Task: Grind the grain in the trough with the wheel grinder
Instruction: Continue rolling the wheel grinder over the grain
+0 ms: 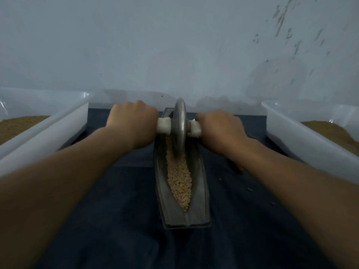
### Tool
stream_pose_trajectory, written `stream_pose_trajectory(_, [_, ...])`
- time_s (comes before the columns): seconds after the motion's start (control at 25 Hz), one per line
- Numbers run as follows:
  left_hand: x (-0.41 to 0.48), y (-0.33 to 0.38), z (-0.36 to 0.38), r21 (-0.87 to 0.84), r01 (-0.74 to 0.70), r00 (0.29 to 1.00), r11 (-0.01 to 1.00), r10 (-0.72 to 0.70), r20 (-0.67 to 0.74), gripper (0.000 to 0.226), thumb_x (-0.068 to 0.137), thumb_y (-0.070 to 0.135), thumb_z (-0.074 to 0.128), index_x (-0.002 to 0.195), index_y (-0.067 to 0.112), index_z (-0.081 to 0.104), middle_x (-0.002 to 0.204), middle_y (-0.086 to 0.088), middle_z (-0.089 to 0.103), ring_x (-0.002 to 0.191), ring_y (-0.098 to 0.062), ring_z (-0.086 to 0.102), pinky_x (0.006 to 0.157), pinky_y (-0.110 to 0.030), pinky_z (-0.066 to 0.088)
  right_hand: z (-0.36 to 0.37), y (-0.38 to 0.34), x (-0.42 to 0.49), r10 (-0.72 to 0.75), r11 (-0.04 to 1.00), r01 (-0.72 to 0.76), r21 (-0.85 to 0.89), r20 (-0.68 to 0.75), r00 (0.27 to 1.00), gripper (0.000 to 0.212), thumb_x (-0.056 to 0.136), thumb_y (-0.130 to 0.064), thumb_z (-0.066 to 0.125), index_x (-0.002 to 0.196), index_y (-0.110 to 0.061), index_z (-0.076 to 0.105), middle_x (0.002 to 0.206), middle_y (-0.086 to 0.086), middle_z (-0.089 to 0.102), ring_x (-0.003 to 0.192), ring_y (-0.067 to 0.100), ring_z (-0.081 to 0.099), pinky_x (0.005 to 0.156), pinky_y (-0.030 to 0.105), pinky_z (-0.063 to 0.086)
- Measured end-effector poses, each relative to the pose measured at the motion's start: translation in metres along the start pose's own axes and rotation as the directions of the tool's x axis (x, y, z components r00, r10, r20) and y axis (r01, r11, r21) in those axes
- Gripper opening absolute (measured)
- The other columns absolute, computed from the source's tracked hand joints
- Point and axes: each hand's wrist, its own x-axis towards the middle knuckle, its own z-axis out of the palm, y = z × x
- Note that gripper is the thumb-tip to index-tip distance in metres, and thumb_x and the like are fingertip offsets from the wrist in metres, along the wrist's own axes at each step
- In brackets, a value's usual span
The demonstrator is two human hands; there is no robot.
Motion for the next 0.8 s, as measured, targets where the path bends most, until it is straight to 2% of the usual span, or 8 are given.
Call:
stream_pose_trajectory(0.16, [-0.078, -0.025, 0.002, 0.095, -0.200, 0.953, 0.975, 0.216, -0.210, 0.026, 0.055, 0.041, 0.067, 0.068, 0.030, 0.047, 0.053, 0.008, 0.036, 0.038, -0.019, 0.036, 0.046, -0.018, 0.020, 0.000, 0.005, -0.077, -0.109, 0.990, 0.068, -0.124, -0.358, 0.927, 0.037, 0.060, -0.031, 0.051, 0.081, -0.033, 0.020, 0.059, -0.010, 0.016, 0.047, 0.022, 0.020, 0.050, 0.019, 0.004])
stream_pose_trajectory(0.28, [-0.048, -0.014, 0.005, 0.062, -0.088, 0.987, 0.994, 0.095, -0.132, 0.015, 0.074, 0.036, 0.063, 0.076, 0.026, 0.052, 0.065, 0.000, 0.053, 0.057, -0.028, 0.061, 0.050, -0.029, 0.034, -0.001, -0.005, -0.037, -0.048, 0.996, 0.024, -0.090, -0.270, 0.962, 0.031, 0.072, -0.026, 0.068, 0.082, -0.030, 0.040, 0.062, -0.005, 0.039, 0.054, 0.027, 0.041, 0.048, 0.022, 0.016])
stream_pose_trajectory(0.36, [-0.008, -0.006, 0.003, 0.000, 0.030, 0.999, 1.000, -0.030, -0.025, 0.010, 0.089, 0.029, 0.057, 0.096, 0.025, 0.063, 0.087, -0.003, 0.061, 0.081, -0.029, 0.064, 0.062, -0.034, 0.042, -0.003, -0.007, -0.005, 0.022, 0.999, -0.025, -0.041, -0.056, 0.998, 0.015, 0.090, -0.026, 0.066, 0.104, -0.025, 0.058, 0.089, 0.003, 0.062, 0.082, 0.032, 0.061, 0.060, 0.031, 0.033])
stream_pose_trajectory(0.44, [-0.005, -0.009, 0.007, 0.017, -0.050, 0.998, 0.999, 0.051, -0.023, 0.010, 0.085, 0.030, 0.061, 0.094, 0.026, 0.064, 0.079, 0.000, 0.054, 0.072, -0.026, 0.060, 0.058, -0.033, 0.041, 0.000, 0.001, -0.011, -0.033, 0.998, 0.031, -0.046, -0.049, 0.998, 0.018, 0.088, -0.026, 0.067, 0.103, -0.026, 0.057, 0.082, -0.002, 0.055, 0.078, 0.031, 0.059, 0.057, 0.032, 0.034])
stream_pose_trajectory(0.52, [-0.045, -0.019, 0.016, 0.063, -0.158, 0.971, 0.985, 0.166, -0.172, 0.021, 0.067, 0.035, 0.068, 0.071, 0.028, 0.048, 0.059, 0.008, 0.033, 0.043, -0.019, 0.041, 0.045, -0.022, 0.025, 0.003, 0.003, -0.045, -0.127, 0.989, 0.105, -0.104, -0.232, 0.964, 0.024, 0.069, -0.024, 0.064, 0.083, -0.028, 0.045, 0.064, -0.011, 0.023, 0.054, 0.024, 0.040, 0.046, 0.023, 0.014])
stream_pose_trajectory(0.6, [-0.064, -0.021, 0.022, 0.033, -0.149, 0.961, 0.988, 0.152, -0.232, 0.032, 0.061, 0.036, 0.067, 0.067, 0.030, 0.036, 0.056, 0.011, 0.020, 0.041, -0.013, 0.018, 0.048, -0.017, 0.012, 0.007, 0.001, -0.050, -0.156, 0.982, 0.108, -0.155, -0.347, 0.925, 0.022, 0.063, -0.026, 0.058, 0.079, -0.027, 0.043, 0.064, -0.008, 0.017, 0.047, 0.026, 0.039, 0.052, 0.021, 0.001])
stream_pose_trajectory(0.72, [-0.029, -0.008, 0.017, -0.074, 0.058, 0.995, 0.996, -0.064, -0.075, 0.007, 0.084, 0.033, 0.060, 0.086, 0.026, 0.062, 0.073, 0.001, 0.052, 0.060, -0.024, 0.048, 0.055, -0.032, 0.034, -0.004, -0.007, -0.008, -0.048, 0.998, 0.043, -0.037, -0.150, 0.988, 0.013, 0.087, -0.025, 0.064, 0.091, -0.026, 0.052, 0.071, 0.002, 0.048, 0.076, 0.031, 0.062, 0.050, 0.027, 0.019])
stream_pose_trajectory(0.8, [-0.013, -0.006, 0.014, -0.024, 0.026, 0.999, 0.999, -0.026, -0.025, 0.012, 0.089, 0.032, 0.058, 0.097, 0.027, 0.065, 0.084, -0.002, 0.057, 0.074, -0.028, 0.058, 0.061, -0.035, 0.038, -0.002, -0.001, -0.002, -0.057, 0.998, 0.055, -0.044, -0.054, 0.997, 0.015, 0.090, -0.025, 0.067, 0.099, -0.027, 0.055, 0.084, 0.004, 0.058, 0.080, 0.032, 0.059, 0.056, 0.031, 0.031])
